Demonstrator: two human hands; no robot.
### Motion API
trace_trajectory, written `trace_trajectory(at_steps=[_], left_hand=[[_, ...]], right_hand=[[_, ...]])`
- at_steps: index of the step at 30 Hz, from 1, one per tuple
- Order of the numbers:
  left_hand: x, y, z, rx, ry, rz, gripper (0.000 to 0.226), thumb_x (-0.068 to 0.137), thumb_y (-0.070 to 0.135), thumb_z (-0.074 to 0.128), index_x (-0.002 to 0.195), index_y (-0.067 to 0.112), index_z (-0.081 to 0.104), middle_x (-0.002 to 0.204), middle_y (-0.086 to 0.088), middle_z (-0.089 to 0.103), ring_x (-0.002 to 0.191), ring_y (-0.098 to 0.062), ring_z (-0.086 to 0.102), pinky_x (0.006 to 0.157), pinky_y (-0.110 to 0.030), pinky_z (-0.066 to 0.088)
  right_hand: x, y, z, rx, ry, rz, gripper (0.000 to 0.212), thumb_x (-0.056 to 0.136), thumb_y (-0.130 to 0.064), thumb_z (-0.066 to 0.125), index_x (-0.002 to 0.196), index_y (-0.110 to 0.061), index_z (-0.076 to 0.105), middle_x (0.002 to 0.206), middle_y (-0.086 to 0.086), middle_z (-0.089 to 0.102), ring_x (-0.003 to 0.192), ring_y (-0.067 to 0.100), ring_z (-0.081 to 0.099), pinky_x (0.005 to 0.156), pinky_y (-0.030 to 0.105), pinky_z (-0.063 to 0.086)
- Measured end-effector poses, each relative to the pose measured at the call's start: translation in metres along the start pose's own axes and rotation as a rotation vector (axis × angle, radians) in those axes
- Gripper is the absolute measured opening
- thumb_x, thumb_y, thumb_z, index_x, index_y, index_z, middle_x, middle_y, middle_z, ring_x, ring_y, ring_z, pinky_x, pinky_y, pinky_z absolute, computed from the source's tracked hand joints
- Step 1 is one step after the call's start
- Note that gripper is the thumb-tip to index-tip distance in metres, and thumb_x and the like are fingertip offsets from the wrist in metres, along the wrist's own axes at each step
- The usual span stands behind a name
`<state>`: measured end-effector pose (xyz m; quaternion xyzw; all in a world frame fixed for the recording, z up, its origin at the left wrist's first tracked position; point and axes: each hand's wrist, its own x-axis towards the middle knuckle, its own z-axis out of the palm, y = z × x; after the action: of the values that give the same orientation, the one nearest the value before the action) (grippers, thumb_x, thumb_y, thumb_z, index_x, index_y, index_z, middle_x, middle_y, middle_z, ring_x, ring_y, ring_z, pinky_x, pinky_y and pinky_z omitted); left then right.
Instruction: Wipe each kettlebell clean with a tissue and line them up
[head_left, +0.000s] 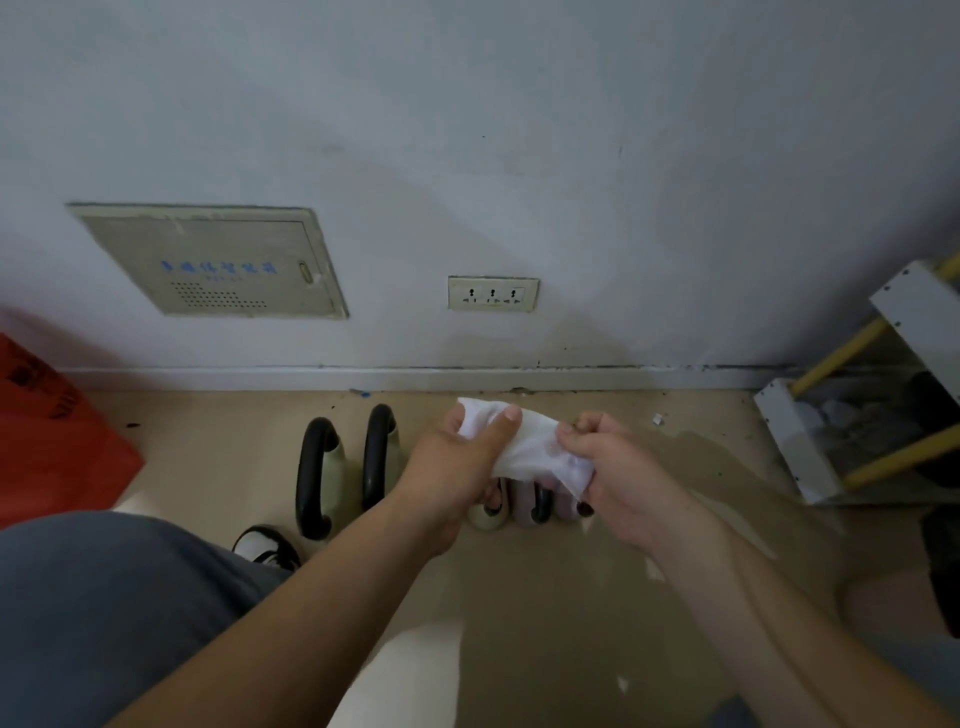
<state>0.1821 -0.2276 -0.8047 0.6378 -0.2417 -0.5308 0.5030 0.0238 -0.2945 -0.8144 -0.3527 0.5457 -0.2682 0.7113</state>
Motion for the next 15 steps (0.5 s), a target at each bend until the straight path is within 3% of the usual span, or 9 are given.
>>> trace_trajectory(at_steps=[2,5,8,9,11,13,15], left_hand=[[-0.002,0.001,-0.005,0.014,-0.031,-0.032,0.058,0.086,0.051,0.072,0.127,0.014,0.058,0.088,-0.011,0.063,0.051,-0.016,0.05,0.045,-0.026,0.041],[-0.01,0.005,-0.013,-0.017,-0.148,-0.075,0.051,0.088,0.046,0.072,0.118,0.007,0.06,0.078,-0.011,0.054,0.042,-0.015,0.039,0.045,-0.028,0.037],[-0.017,0.011,-0.026,-0.083,-0.148,-0.082,0.041,0.09,0.038,0.072,0.117,0.008,0.061,0.084,-0.008,0.063,0.054,-0.018,0.052,0.049,-0.029,0.045],[-0.018,0.013,-0.032,-0.094,-0.135,-0.065,0.04,0.09,0.036,0.073,0.118,0.01,0.062,0.093,-0.007,0.069,0.068,-0.02,0.063,0.058,-0.031,0.053],[-0.018,0.015,-0.047,-0.114,-0.149,-0.017,0.035,0.09,0.032,0.073,0.119,0.013,0.063,0.108,-0.006,0.074,0.098,-0.023,0.072,0.085,-0.037,0.059],[-0.023,0.016,-0.06,-0.118,-0.158,0.012,0.032,0.088,0.031,0.074,0.115,0.016,0.066,0.11,-0.004,0.075,0.104,-0.024,0.071,0.096,-0.042,0.056],[-0.029,0.016,-0.071,-0.084,-0.161,0.032,0.044,0.078,0.035,0.078,0.114,0.013,0.067,0.108,-0.008,0.075,0.105,-0.026,0.071,0.097,-0.047,0.055]], right_hand=[[-0.002,-0.003,0.003,0.0,0.073,-0.02,0.018,0.099,-0.005,0.063,0.09,-0.016,0.053,0.093,0.01,0.068,0.08,0.024,0.068,0.07,0.036,0.058],[-0.007,-0.006,0.013,0.063,0.062,-0.031,0.012,0.102,-0.003,0.056,0.098,-0.014,0.056,0.095,0.011,0.064,0.077,0.024,0.064,0.056,0.034,0.055],[-0.015,-0.001,0.027,-0.211,0.045,-0.08,0.007,0.102,-0.011,0.061,0.108,-0.011,0.063,0.104,0.017,0.069,0.075,0.024,0.066,0.053,0.03,0.055],[-0.017,0.001,0.031,-0.286,0.032,-0.125,0.01,0.101,-0.015,0.063,0.11,-0.012,0.067,0.106,0.019,0.071,0.077,0.023,0.068,0.055,0.028,0.055],[-0.026,-0.001,0.043,-0.31,-0.076,-0.166,0.02,0.103,-0.026,0.061,0.111,-0.012,0.073,0.112,0.018,0.075,0.092,0.024,0.073,0.073,0.032,0.059],[-0.036,-0.004,0.057,-0.306,-0.196,-0.158,0.033,0.104,-0.038,0.057,0.116,-0.013,0.075,0.114,0.012,0.077,0.108,0.027,0.073,0.094,0.043,0.057],[-0.042,-0.008,0.069,-0.362,-0.236,-0.189,0.037,0.101,-0.043,0.061,0.115,-0.012,0.076,0.114,0.012,0.077,0.112,0.032,0.071,0.103,0.052,0.053]])
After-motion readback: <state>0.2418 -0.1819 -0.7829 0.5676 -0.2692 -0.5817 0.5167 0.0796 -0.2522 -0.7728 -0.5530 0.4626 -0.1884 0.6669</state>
